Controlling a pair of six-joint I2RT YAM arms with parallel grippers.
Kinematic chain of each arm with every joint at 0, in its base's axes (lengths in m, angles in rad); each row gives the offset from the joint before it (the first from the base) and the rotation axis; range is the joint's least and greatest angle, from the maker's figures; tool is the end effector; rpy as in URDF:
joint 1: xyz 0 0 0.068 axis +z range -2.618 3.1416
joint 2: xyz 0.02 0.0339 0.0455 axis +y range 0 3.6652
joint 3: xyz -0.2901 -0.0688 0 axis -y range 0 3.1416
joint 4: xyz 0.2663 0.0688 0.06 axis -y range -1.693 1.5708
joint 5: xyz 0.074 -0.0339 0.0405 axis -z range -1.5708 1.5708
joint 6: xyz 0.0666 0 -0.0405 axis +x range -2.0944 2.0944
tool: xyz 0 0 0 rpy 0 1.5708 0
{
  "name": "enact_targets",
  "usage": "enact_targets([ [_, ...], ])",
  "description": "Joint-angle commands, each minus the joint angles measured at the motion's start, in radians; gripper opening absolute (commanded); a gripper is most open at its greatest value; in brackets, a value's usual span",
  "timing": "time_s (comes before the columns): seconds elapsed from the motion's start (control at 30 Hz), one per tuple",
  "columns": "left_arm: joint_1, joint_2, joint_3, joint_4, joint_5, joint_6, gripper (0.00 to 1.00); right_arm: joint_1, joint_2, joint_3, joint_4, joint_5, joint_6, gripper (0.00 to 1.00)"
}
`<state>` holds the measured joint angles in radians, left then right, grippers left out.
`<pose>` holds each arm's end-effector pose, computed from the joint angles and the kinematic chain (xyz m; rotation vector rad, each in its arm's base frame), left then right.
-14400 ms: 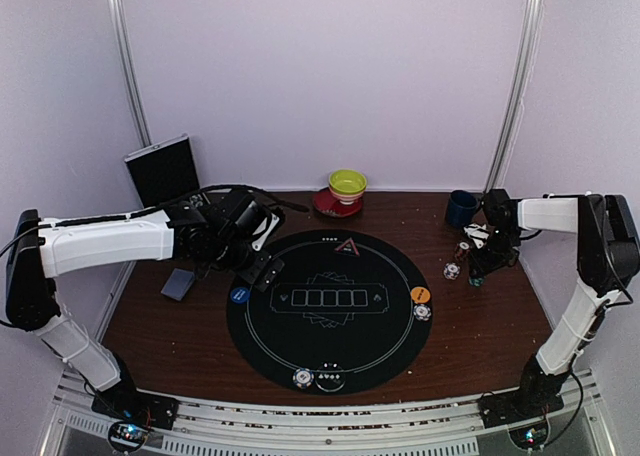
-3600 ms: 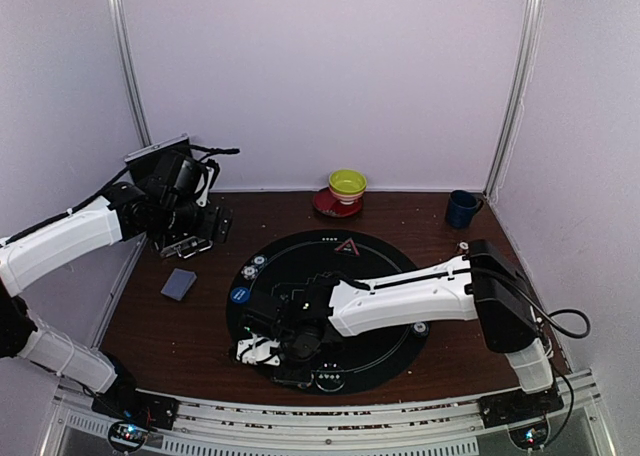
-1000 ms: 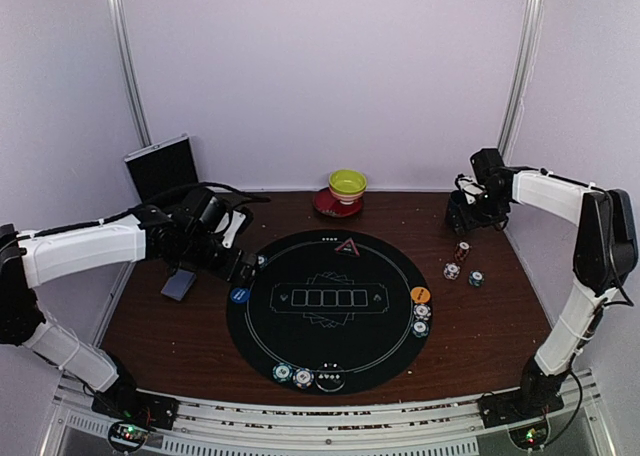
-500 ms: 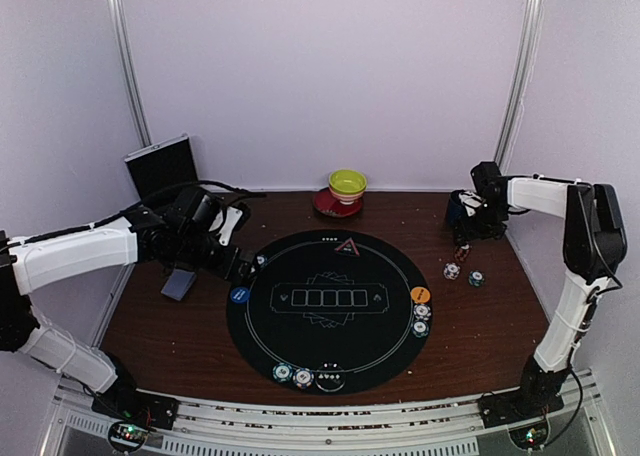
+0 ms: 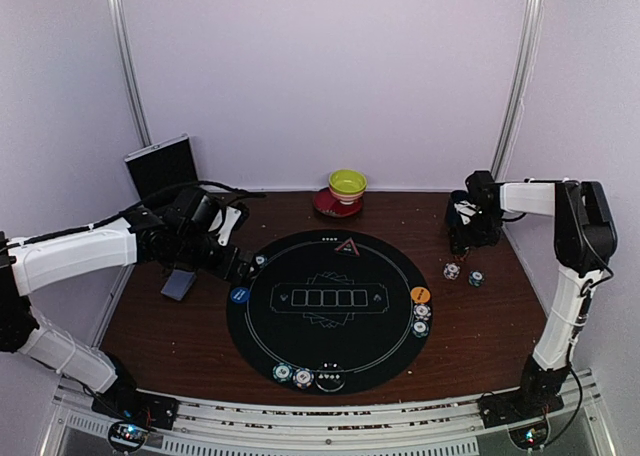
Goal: Distribute texas hold em gaming equipment
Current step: Pick up the pile of poker chips from the pile of poker chips.
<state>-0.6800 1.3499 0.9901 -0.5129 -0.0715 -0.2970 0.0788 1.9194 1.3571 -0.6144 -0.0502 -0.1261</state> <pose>0.2495 -0.1957 0.2514 0.4388 2.4322 -0.3440 0.4287 0.0372 0.1652 -0.2945 2.7301 0.0560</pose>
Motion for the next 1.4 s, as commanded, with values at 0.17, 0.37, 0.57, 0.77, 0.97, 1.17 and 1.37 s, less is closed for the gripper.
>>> enact_targets([
  [0.17,0.003,-0.028,-0.004,0.042,-0.017,0.005,0.98,-0.004,0.016,0.031,0.012,0.007,0.014,0.76],
  [0.37,0.002,-0.029,-0.003,0.042,-0.021,0.005,0.98,-0.008,0.009,0.030,0.018,0.005,0.019,0.70],
  [0.57,0.003,-0.029,-0.003,0.042,-0.025,0.005,0.98,-0.010,0.003,0.028,0.020,-0.001,0.018,0.63],
  [0.77,0.003,-0.031,-0.002,0.042,-0.027,0.006,0.98,-0.012,0.006,0.028,0.019,-0.002,0.017,0.58],
  [0.97,0.003,-0.032,-0.003,0.042,-0.029,0.006,0.98,-0.011,0.004,0.028,0.019,0.000,0.018,0.51],
  [1.17,0.003,-0.030,-0.004,0.042,-0.031,0.006,0.98,-0.011,0.003,0.028,0.020,-0.003,0.017,0.45],
  [1.37,0.002,-0.029,-0.002,0.042,-0.033,0.006,0.98,-0.011,-0.001,0.028,0.018,-0.009,0.017,0.41],
])
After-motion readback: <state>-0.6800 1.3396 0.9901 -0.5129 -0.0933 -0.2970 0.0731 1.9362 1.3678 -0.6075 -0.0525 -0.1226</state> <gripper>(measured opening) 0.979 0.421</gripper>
